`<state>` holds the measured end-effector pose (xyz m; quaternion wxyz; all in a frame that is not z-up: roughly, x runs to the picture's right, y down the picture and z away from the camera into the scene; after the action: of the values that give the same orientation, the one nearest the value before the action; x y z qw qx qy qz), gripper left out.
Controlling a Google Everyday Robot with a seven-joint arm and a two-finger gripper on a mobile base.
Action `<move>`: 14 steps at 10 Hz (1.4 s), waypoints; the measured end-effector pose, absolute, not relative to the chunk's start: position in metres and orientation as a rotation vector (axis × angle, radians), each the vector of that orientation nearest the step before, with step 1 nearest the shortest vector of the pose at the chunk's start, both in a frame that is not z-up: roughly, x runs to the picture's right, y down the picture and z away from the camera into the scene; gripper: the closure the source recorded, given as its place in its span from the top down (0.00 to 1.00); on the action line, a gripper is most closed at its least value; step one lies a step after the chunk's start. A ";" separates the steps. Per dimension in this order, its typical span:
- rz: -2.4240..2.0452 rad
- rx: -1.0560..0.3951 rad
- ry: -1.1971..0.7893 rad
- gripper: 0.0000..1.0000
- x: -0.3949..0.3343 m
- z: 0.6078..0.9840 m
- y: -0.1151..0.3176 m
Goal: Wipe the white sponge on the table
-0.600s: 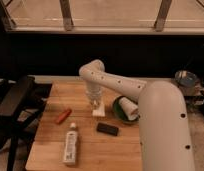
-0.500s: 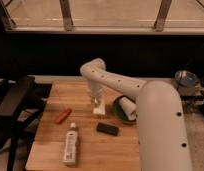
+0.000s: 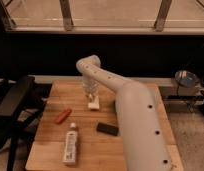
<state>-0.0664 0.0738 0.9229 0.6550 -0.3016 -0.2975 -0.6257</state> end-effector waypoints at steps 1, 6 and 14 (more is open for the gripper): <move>-1.424 -0.687 -0.672 0.00 -0.076 0.922 0.074; -1.459 -0.700 -0.675 0.00 -0.092 0.899 0.100; -1.542 -0.719 -0.702 0.00 -0.104 0.877 0.129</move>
<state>-0.1038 0.1288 0.8772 0.6055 -0.3109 -0.3037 -0.6667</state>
